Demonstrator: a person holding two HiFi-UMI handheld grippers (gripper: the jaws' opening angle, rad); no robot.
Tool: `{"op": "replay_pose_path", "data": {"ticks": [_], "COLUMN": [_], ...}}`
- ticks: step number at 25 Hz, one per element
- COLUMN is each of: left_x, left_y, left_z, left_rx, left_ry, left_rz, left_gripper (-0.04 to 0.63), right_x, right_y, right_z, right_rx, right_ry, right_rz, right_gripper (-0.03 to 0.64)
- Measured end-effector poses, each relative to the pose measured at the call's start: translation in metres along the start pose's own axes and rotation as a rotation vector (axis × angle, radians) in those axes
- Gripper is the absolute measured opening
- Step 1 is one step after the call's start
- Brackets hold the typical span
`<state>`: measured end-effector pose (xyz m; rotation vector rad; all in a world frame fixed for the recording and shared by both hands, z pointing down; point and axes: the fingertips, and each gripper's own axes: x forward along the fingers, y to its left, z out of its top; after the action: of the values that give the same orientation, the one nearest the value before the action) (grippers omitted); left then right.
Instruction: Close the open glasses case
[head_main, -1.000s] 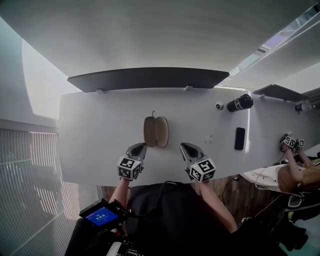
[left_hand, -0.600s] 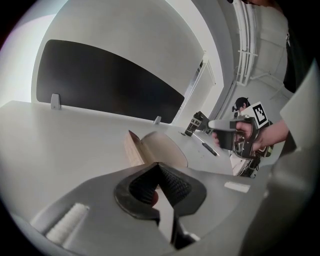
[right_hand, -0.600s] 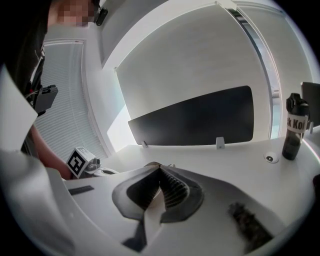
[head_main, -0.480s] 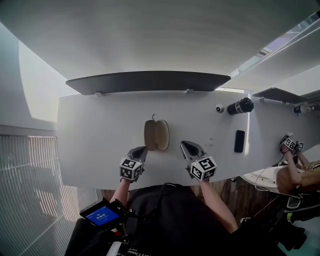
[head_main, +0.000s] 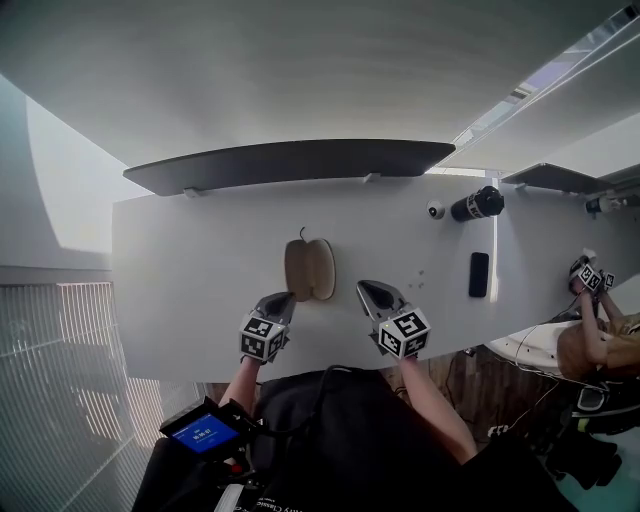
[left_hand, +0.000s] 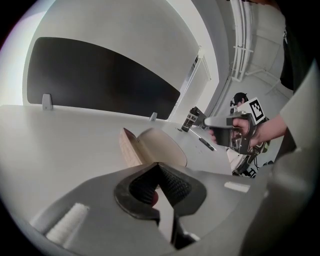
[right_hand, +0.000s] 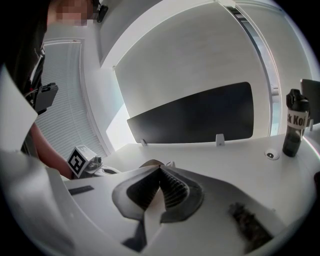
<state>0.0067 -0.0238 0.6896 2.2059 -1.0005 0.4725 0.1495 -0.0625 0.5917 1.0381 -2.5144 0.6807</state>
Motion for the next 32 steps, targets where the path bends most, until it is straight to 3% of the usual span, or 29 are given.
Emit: {"op": "replay_pose_path", "data": {"ticks": [8, 19, 32], "left_x": [0.005, 0.002, 0.007], "left_y": [0.012, 0.028, 0.025], "left_z": [-0.005, -0.021, -0.019], "left_rx": [-0.069, -0.153, -0.167], "left_ry": [0.002, 0.014, 0.004], "left_rz": [0.023, 0.029, -0.004], "left_gripper": [0.006, 0.006, 0.006], "right_x": [0.002, 0.056, 0.097], "right_y": [-0.002, 0.007, 0.000], "right_z": [-0.007, -0.025, -0.045], "right_rx": [-0.001, -0.018, 0.013], "right_ry": [0.032, 0.129, 0.200], "right_rz": [0.000, 0.061, 0.019], "right_gripper": [0.005, 0.005, 0.005]}}
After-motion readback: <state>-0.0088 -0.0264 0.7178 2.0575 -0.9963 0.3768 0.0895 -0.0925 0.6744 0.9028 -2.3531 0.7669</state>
